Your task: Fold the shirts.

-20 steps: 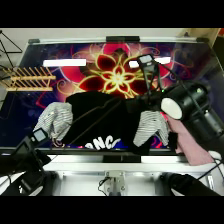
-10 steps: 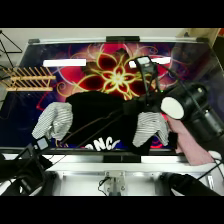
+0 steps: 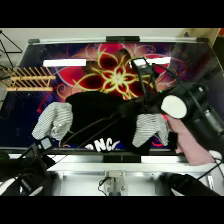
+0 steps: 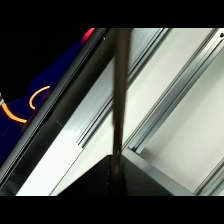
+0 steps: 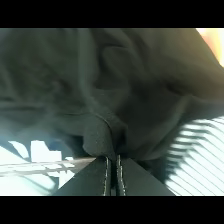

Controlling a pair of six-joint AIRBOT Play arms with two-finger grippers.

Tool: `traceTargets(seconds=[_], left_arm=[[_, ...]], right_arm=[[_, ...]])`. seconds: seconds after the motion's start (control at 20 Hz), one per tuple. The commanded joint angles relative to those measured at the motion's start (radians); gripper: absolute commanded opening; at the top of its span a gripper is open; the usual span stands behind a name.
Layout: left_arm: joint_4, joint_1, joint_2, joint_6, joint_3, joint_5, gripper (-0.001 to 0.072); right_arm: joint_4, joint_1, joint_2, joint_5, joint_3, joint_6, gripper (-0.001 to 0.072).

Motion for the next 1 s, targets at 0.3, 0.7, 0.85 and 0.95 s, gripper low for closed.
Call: traceTargets(seconds=[0.3, 0.7, 0.85, 0.95], left_arm=[[-0.001, 0.0, -0.114, 0.13, -0.003, 0.19, 0.0035], [-0.009, 0.0, -0.309, 0.29, -0.002, 0.416, 0.0035], [-0.004, -0.001, -0.364, 0.371, -0.002, 0.452, 0.0034], [0.023, -0.001, -0.393, 0.385, -0.002, 0.496, 0.0034]], right_arm=[[0.197, 0.005, -0.001, -0.067, 0.151, -0.073, 0.0067], [0.237, 0.14, -0.017, -0.079, 0.151, -0.063, 0.0067], [0.282, 0.14, -0.017, -0.091, 0.151, -0.061, 0.0067], [0.29, 0.14, -0.017, -0.082, 0.151, -0.052, 0.0067]])
